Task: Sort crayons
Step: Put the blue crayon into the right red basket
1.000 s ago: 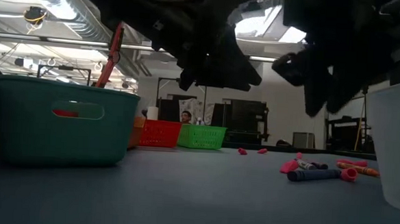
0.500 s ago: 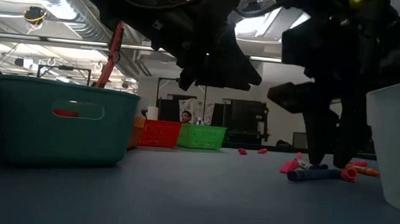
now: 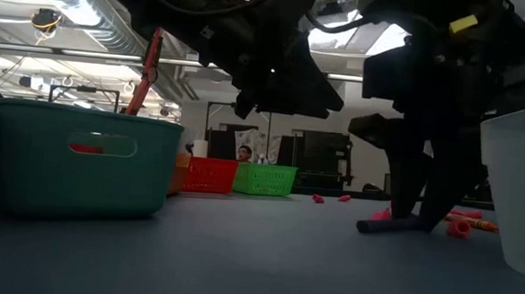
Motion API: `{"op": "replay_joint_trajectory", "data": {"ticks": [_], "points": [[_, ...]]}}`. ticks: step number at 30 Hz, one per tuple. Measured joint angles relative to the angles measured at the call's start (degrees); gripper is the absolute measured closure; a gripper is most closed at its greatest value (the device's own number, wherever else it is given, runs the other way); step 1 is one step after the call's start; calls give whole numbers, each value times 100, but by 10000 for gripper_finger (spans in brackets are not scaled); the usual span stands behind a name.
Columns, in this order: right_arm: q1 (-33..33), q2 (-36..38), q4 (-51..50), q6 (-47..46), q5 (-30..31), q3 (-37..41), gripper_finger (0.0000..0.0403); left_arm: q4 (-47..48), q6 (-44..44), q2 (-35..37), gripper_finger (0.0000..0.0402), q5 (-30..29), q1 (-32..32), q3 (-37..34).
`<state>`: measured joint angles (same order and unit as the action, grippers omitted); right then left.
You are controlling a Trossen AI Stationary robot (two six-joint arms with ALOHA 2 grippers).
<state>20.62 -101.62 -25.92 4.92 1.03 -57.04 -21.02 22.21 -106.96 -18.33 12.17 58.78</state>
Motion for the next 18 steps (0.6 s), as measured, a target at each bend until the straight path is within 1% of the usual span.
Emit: {"op": "replay_joint_trajectory", "data": {"ticks": [5, 13, 18], "points": [[0, 0, -8, -3, 6, 0, 292, 52, -32, 134, 294, 0, 0, 0], [0, 0, -19, -6, 10, 0, 292, 954, -34, 630, 294, 0, -5, -2], [-2, 0, -17, -10, 12, 0, 292, 1231, -164, 839, 294, 24, -2, -9]]}}
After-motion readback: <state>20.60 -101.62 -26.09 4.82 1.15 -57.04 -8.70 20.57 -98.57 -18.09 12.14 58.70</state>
